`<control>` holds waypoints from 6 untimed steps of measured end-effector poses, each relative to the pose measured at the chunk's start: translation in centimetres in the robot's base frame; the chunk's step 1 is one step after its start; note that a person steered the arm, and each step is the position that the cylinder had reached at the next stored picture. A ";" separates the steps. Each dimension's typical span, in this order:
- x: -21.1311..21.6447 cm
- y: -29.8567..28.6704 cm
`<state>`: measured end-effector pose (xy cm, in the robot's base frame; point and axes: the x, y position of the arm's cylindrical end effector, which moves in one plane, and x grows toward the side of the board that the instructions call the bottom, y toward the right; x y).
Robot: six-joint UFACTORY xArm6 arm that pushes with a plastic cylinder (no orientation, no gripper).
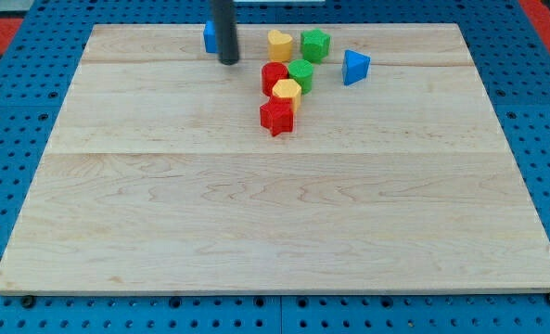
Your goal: Slide the green star to the top side of the yellow heart
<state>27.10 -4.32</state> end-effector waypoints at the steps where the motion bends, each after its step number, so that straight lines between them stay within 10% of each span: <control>1: 0.4 5.1; 6: -6.4 16.0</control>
